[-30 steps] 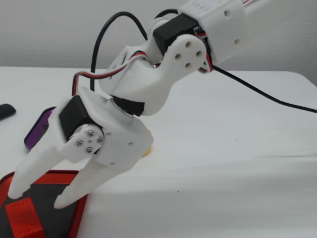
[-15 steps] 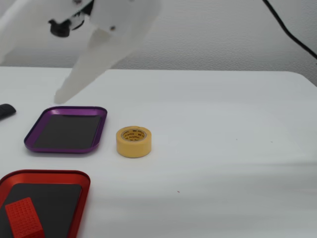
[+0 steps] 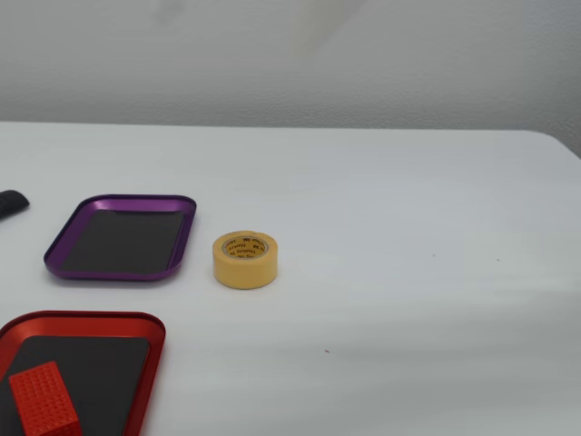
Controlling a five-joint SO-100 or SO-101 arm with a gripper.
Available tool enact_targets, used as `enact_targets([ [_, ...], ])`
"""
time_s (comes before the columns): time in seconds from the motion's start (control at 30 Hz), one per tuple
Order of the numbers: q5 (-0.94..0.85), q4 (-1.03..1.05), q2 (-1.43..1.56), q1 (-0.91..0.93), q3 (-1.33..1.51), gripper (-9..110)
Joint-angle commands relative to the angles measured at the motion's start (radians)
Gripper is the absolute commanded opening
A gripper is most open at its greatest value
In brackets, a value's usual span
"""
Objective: Grasp a red block and put it in the left red dish.
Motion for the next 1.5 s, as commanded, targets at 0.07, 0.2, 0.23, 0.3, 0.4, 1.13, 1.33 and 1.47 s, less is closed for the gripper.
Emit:
enact_targets([
  [0.07, 0.008, 0.005, 0.264, 0.008, 0.262, 24],
  [0.2, 0.006, 0.003, 0.476, 0.008, 0.523, 24],
  [0.23, 0.005, 0.0, 0.532, 0.008, 0.591, 24],
  [0.3, 0.003, -0.028, 0.649, 0.009, 0.733, 24],
  [0.4, 0.003, -0.106, 0.833, 0.083, 0.943, 24],
  [1.13, 0.012, -0.322, 1.827, 0.408, 1.911, 24],
  [1.33, 0.046, -0.423, 1.804, 0.351, 2.06, 24],
  [1.47, 0.195, -0.495, 1.802, 0.244, 2.155, 24],
])
